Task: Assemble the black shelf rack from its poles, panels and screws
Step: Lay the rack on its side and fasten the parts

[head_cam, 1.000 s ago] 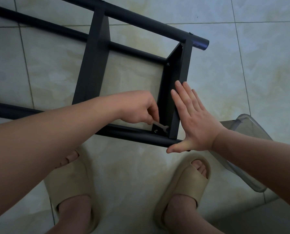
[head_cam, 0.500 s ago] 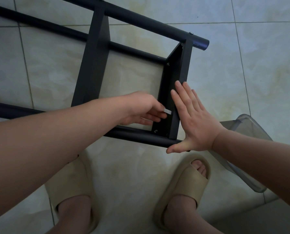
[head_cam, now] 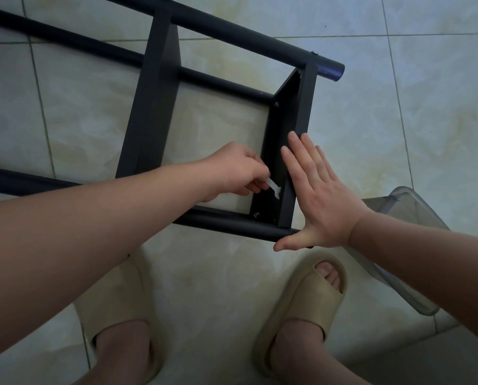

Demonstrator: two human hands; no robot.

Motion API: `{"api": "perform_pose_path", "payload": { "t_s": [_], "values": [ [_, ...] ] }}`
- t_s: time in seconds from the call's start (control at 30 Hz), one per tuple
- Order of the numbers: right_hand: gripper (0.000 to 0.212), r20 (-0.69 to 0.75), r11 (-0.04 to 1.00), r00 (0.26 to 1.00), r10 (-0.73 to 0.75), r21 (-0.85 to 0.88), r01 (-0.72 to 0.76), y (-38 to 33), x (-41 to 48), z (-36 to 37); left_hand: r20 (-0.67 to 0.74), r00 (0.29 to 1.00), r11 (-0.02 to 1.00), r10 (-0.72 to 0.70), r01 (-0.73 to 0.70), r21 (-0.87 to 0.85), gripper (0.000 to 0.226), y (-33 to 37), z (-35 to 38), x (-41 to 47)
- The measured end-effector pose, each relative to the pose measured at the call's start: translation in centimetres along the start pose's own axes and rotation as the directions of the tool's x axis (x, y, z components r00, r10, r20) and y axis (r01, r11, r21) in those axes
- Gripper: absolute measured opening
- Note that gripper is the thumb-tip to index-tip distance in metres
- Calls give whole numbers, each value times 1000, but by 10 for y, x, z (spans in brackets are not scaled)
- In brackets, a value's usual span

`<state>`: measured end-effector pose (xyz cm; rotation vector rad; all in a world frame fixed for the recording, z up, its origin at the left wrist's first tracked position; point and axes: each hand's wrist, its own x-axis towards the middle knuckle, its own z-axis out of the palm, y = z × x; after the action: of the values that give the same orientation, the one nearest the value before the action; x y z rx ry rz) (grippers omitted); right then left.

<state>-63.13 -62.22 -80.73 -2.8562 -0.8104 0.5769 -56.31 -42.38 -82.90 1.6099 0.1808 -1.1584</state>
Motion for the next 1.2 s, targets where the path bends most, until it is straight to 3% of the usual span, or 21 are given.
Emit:
{"api": "perform_pose_path", "payload": {
  "t_s": [0.1,0.3,0.6,0.93,1.2],
  "values": [
    [141,-4,1000,1000,-3,1,3,0,0,1,66,998,1000,15,-15,-6,7,1,-1,-2],
    [142,-13,1000,1000,-1,12,1,1,0,2,169,983,944,-76,126,-306,3,-5,4,-2],
    [142,-16,1000,1000,-4,18,5,1,0,1,41,993,960,-107,114,-257,4,-6,5,-1],
    [140,-11,1000,1000,-10,19,11,1,0,1,145,979,977,-141,161,-138,2,0,-2,-4],
    [140,-12,1000,1000,-15,10,15,2,0,2,202,963,972,-178,204,-116,13,1,-1,-4]
  ]
}}
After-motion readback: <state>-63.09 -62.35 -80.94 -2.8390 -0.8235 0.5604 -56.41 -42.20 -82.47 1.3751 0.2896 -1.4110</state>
